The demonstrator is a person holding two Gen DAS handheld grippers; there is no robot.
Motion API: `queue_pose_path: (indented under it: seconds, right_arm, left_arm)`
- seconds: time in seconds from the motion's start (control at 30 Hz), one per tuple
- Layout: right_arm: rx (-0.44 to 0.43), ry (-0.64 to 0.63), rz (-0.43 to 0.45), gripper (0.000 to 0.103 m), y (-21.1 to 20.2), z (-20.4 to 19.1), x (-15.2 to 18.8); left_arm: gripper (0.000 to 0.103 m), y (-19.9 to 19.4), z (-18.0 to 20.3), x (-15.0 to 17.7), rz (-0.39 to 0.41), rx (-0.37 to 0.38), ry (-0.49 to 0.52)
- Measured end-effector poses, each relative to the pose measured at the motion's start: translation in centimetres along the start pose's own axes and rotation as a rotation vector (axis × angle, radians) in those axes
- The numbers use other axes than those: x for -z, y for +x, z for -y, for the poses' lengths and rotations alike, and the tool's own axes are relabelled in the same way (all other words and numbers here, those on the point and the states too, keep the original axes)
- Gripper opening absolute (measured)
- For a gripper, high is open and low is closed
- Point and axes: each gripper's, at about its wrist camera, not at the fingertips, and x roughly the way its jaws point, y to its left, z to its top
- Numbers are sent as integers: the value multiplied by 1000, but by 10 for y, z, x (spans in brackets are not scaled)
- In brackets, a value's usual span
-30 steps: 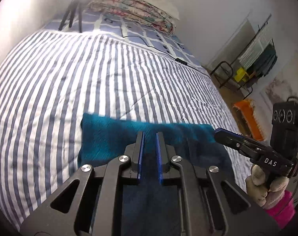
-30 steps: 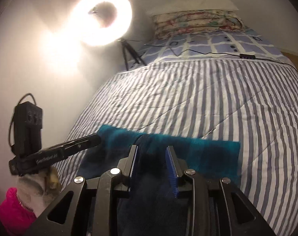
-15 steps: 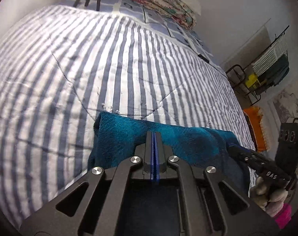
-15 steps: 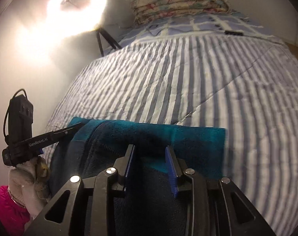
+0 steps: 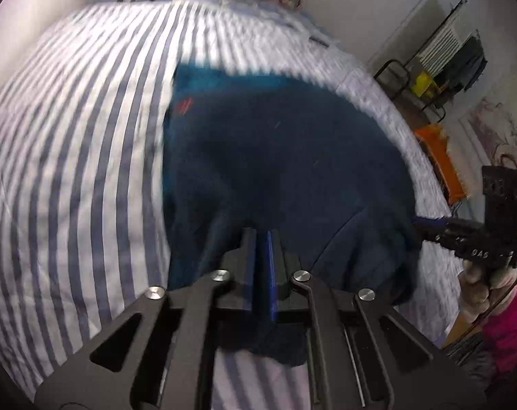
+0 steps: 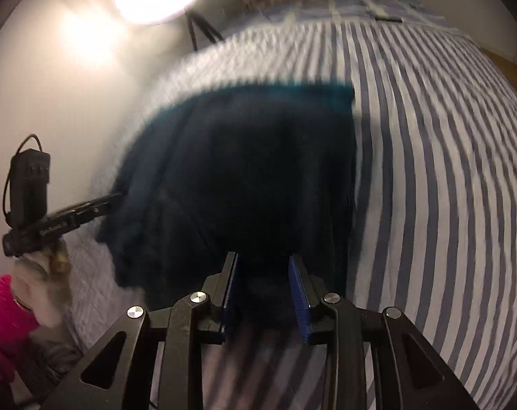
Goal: Fold large clothes
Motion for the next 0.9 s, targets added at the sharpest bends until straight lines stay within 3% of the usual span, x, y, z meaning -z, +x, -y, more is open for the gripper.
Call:
queue_pose_path:
  seconds: [0.3, 0.43, 0.53, 0.67, 0.73, 0.8, 0.87, 0.9]
  right_arm:
    - [-5, 20, -51, 28, -6, -1, 23]
    - [-70, 57, 100, 30, -48, 14, 26]
    - [-41, 128, 161, 55, -56, 37, 24]
    - [-71, 165, 140, 57, -39, 47, 17]
    - [-76, 158, 105, 57, -27, 46, 15]
    - [-82, 156, 81, 54, -16, 44, 15]
    - [-87, 180, 65, 40, -9, 46, 15]
    - [-92, 199, 66, 32, -8, 48, 14]
  left_arm:
    - [6, -19, -9, 25, 18, 16, 1]
    - [6, -49, -13, 30, 45, 56, -45]
    - [7, -64, -21, 28, 77, 67, -83]
    - [8, -66, -43, 22, 75, 75, -169]
    - [15, -64, -52, 20, 73, 81, -210]
    - [42, -64, -62, 19, 86, 64, -238]
    - [47, -67, -73, 20, 96, 46, -267]
    - [47, -66, -80, 22, 90, 76, -296]
